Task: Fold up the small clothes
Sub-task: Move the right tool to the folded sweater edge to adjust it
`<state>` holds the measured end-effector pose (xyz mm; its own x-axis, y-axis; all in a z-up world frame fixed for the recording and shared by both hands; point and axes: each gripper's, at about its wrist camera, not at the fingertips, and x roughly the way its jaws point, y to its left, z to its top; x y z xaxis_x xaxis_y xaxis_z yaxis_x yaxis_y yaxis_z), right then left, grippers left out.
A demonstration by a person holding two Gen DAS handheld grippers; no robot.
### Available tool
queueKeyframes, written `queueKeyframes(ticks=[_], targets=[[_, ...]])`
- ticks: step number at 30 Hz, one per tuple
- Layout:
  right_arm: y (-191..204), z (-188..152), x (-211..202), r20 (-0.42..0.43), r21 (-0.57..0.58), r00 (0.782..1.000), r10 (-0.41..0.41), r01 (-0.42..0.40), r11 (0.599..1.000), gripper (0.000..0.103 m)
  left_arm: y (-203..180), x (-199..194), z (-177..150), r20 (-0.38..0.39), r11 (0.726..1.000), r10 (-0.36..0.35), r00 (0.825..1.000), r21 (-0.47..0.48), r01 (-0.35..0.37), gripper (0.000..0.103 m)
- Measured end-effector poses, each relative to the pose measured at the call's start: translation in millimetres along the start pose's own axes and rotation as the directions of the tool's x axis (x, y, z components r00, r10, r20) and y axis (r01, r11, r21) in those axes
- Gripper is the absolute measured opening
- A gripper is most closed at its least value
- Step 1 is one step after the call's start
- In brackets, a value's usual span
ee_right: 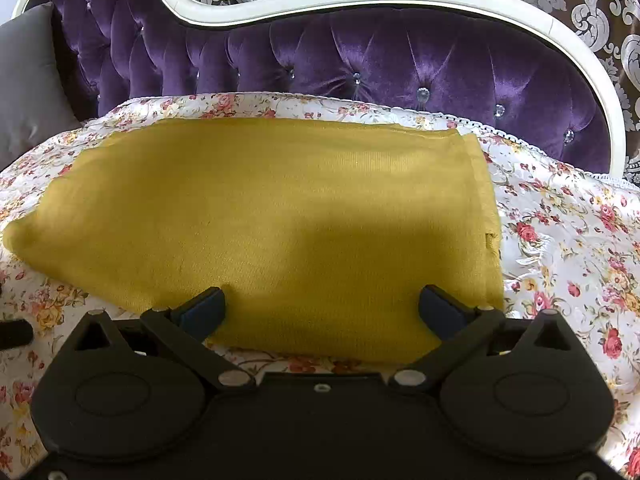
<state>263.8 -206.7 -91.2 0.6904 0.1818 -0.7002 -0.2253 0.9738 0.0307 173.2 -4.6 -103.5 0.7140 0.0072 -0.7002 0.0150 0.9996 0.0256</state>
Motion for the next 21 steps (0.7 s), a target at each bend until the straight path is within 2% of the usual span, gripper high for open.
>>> queueKeyframes(ticks=[5, 12, 21], targets=[[-0.5, 0.7, -0.2, -0.006, 0.001, 1.0, 0.002, -0.002, 1.0, 0.103, -0.1, 3.0, -0.6, -0.008, 1.0, -0.014, 1.0, 0.002, 0.014, 0.087], [0.1, 0.4, -0.7, -0.005, 0.001, 1.0, 0.001, -0.001, 1.0, 0.103, -5.7, 3.7, -1.5, -0.007, 1.0, 0.003, 1.0, 0.014, -0.003, 0.09], [-1.5, 2.2, -2.8, -0.017, 0.004, 1.0, 0.021, -0.021, 1.0, 0.103, -6.3, 3.4, -2.5, -0.005, 1.0, 0.001, 1.0, 0.012, -0.001, 0.09]])
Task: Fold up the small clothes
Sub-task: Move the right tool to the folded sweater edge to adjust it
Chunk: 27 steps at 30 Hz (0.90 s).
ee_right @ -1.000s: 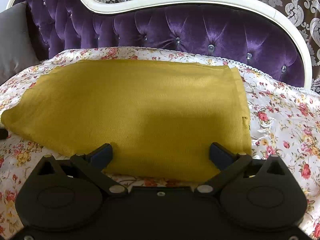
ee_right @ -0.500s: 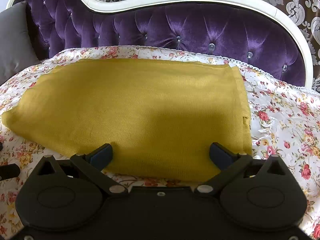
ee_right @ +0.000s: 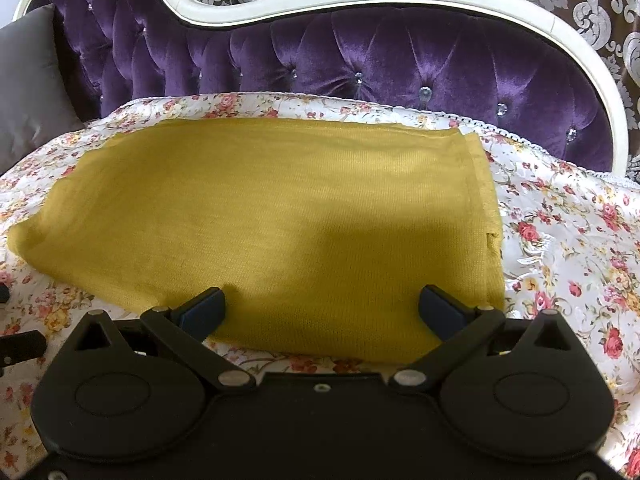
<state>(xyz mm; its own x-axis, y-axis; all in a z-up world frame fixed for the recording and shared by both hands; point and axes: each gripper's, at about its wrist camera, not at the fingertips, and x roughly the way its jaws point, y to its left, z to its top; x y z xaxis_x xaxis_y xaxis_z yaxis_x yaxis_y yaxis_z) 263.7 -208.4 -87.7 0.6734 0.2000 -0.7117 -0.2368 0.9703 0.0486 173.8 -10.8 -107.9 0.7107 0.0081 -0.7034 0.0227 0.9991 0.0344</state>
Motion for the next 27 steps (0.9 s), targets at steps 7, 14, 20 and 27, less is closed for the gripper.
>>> queueKeyframes(ticks=[7, 14, 20, 27], targets=[[-30.0, 4.2, -28.8, 0.035, 0.133, 0.992, 0.117, -0.121, 0.984, 0.102, 1.4, -1.3, -0.1, 0.004, 1.0, -0.009, 1.0, -0.011, 0.009, 0.09], [-106.9, 14.6, -57.4, 0.196, 0.365, 0.977, 0.09, -0.157, 0.918, 0.103, -0.1, -1.5, -0.5, 0.006, 1.0, -0.003, 1.0, -0.008, 0.003, 0.091], [-135.0, 22.8, -29.6, 0.189, 0.347, 0.975, 0.118, -0.179, 0.921, 0.091, -0.2, -1.5, -0.8, 0.006, 1.0, -0.002, 1.0, -0.007, 0.002, 0.091], [-127.5, 23.9, 2.9, 0.129, 0.271, 0.972, 0.198, -0.227, 0.935, 0.079, 0.0, -1.8, -0.9, 0.006, 1.0, -0.002, 1.0, -0.009, 0.002, 0.091]])
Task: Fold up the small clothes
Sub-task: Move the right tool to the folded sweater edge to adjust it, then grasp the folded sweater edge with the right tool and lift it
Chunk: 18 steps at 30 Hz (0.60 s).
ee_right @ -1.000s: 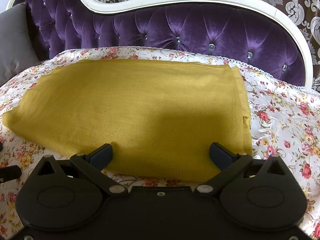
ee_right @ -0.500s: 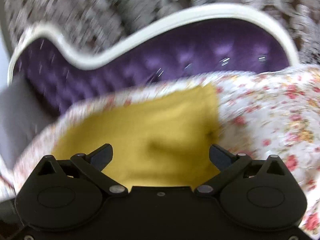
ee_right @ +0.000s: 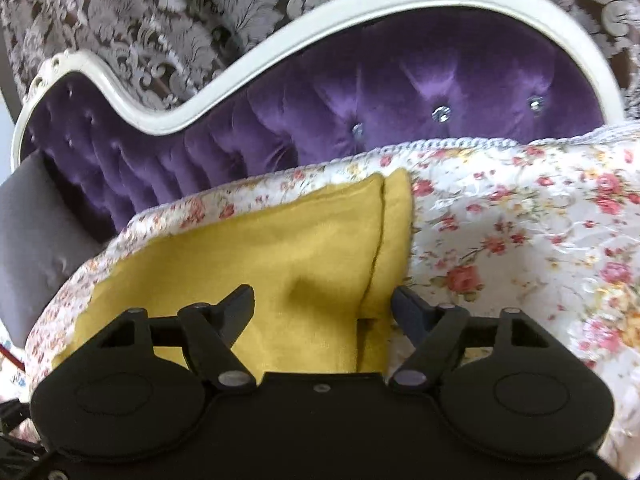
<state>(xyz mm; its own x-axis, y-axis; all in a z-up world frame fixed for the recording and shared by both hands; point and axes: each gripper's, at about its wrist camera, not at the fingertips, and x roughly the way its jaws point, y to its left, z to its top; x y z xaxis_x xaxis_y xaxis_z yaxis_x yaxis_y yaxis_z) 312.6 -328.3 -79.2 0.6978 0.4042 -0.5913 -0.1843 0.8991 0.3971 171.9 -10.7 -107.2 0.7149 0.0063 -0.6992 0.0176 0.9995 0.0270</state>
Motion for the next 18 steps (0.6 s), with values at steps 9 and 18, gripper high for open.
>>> queueKeyframes(ticks=[9, 18], targets=[[-11.0, -0.1, -2.4, 0.042, 0.014, 0.999, -0.029, 0.029, 0.999, 0.079, 16.1, -17.4, 11.1, 0.079, 0.993, -0.053, 0.995, -0.106, 0.061, 0.083], [-17.0, -3.2, 6.1, 0.002, 0.022, 1.0, 0.022, -0.022, 1.0, 0.08, 10.4, 14.0, 71.1, 0.103, 0.998, -0.034, 0.994, -0.053, 0.039, 0.083]])
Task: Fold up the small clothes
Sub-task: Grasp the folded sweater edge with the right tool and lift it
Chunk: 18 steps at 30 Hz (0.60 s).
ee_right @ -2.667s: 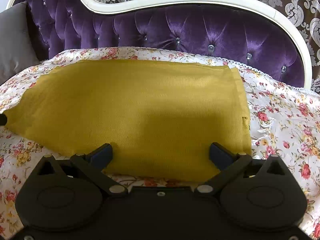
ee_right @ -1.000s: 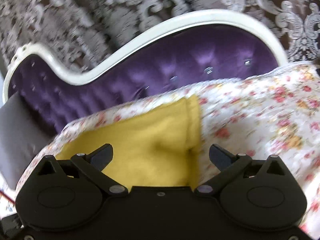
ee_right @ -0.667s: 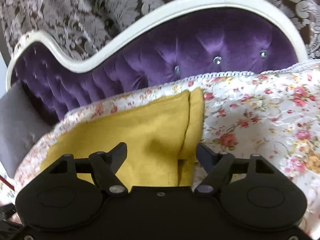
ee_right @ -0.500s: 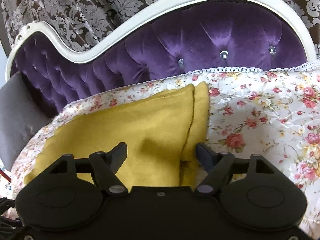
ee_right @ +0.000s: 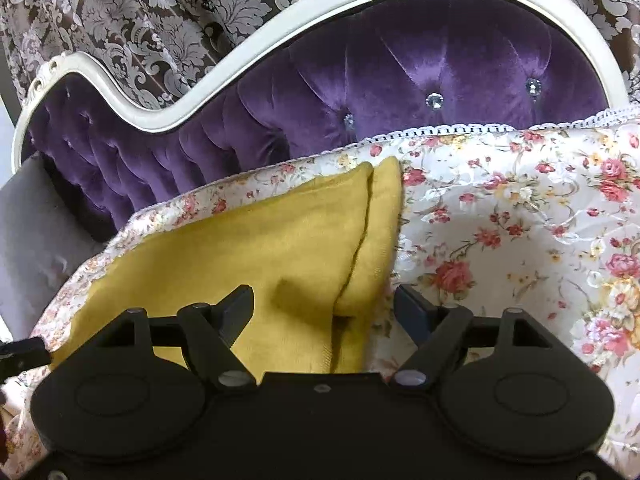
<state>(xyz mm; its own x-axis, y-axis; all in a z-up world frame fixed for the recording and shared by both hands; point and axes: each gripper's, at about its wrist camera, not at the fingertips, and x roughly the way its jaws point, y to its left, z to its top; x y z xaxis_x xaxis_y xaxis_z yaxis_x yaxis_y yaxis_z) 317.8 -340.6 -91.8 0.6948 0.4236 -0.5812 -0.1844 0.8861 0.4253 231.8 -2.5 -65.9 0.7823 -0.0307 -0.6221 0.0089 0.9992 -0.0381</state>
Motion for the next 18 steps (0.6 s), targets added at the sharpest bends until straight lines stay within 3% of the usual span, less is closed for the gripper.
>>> queueKeyframes(ticks=[8, 13, 15, 18], targets=[[-2.4, 10.0, 8.4, 0.014, 0.03, 0.997, 0.074, -0.075, 0.997, 0.081, -1.6, 38.3, -13.0, -0.124, 0.997, 0.046, 0.991, 0.071, -0.037, 0.083], [-21.2, 9.5, 4.9, 0.037, 0.154, 0.987, 0.154, -0.158, 0.975, 0.078, 1.7, 35.8, -22.7, -0.092, 0.998, 0.037, 0.995, 0.061, -0.032, 0.083], [-22.7, 9.3, 3.1, 0.049, 0.163, 0.979, 0.197, -0.203, 0.966, 0.067, 1.0, 36.8, -21.3, -0.094, 0.998, 0.036, 0.995, 0.063, -0.03, 0.083], [-16.2, 12.6, 6.4, 0.029, 0.138, 0.982, 0.189, -0.191, 0.972, 0.067, 0.8, 37.4, -20.1, -0.096, 0.998, 0.035, 0.995, 0.059, -0.03, 0.083]])
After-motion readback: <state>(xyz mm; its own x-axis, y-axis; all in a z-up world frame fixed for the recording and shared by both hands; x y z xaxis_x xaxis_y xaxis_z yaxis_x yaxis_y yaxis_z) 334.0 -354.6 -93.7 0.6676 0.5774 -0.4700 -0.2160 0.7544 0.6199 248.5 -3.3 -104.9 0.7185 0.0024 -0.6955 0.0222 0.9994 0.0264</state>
